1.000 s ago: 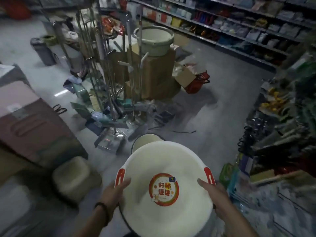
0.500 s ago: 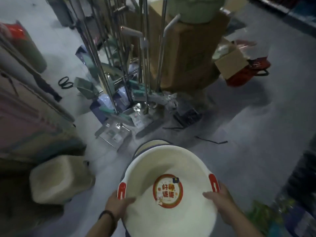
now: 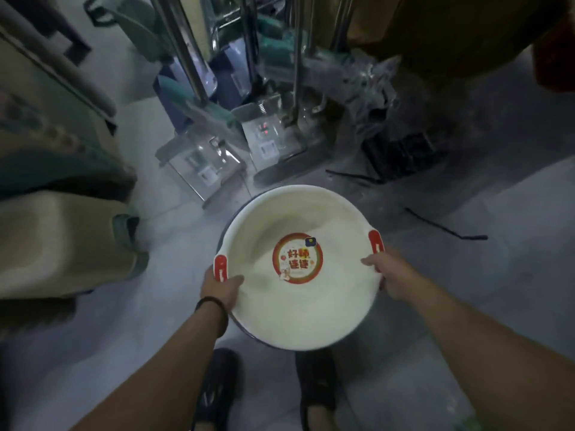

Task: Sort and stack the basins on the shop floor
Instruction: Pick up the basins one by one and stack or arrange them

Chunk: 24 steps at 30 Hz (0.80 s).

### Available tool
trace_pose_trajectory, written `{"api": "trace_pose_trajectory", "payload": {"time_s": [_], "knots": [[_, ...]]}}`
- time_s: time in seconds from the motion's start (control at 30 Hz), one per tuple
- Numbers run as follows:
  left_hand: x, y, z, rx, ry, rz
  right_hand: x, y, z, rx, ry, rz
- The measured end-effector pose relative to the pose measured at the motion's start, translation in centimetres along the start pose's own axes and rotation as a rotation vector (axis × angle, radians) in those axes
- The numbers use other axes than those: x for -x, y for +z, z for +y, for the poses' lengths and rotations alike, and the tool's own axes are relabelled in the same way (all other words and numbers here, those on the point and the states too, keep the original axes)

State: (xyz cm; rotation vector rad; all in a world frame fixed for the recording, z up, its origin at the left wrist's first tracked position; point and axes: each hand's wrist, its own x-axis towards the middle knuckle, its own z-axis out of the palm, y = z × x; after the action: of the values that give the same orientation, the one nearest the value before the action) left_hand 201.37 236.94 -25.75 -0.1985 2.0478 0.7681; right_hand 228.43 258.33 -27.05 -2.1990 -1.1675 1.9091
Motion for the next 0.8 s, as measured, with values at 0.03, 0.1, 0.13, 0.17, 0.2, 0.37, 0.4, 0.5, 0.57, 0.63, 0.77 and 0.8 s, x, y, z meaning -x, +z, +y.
{"api": "trace_pose_trajectory", "payload": {"time_s": [0.03, 0.1, 0.13, 0.17, 0.2, 0.37, 0.4, 0.5, 0.57, 0.63, 0.77, 0.8], "knots": [[-0.5, 0.7, -0.7, 0.022, -0.025, -0.002, -1.0, 0.6, 0.7, 0.024, -0.015, -0.019], [-1.2, 1.3, -1.9, 0.030, -0.064, 0.019, -2.1, 1.6, 1.7, 0.092, -0.057, -0.001], [-1.4, 1.3, -2.2, 0.014, -0.075, 0.024, -2.2, 1.9, 1.8, 0.151, -0.077, 0.018], [-1.5, 1.3, -2.3, -0.014, -0.080, 0.013, -2.1, 2.0, 1.7, 0.225, -0.089, 0.034], [-1.5, 1.1, -2.3, -0.051, -0.084, -0.010, -1.8, 2.0, 1.5, 0.309, -0.095, 0.052], [1.8, -1.1, -0.2, -0.253, -0.083, -0.084, 3.0, 2.2, -0.7, 0.766, -0.187, 0.039], [3.0, -1.7, 0.6, -0.268, -0.068, -0.093, 4.6, 2.6, -1.7, 0.844, -0.207, -0.011], [7.6, -4.6, 3.6, -0.313, 0.003, -0.131, 10.6, 4.5, -6.3, 1.018, -0.244, -0.196], [11.6, -7.0, 5.6, -0.365, 0.063, -0.181, 15.7, 6.2, -9.4, 1.058, -0.307, -0.283], [15.9, -10.5, 7.6, -0.412, 0.132, -0.188, 21.6, 8.1, -12.5, 1.100, -0.432, -0.299], [23.9, -20.1, 9.4, -0.369, 0.203, -0.121, 34.8, 13.7, -17.4, 1.183, -0.638, -0.388], [25.8, -22.8, 9.3, -0.355, 0.218, -0.083, 38.1, 15.5, -18.1, 1.187, -0.687, -0.410]]}}
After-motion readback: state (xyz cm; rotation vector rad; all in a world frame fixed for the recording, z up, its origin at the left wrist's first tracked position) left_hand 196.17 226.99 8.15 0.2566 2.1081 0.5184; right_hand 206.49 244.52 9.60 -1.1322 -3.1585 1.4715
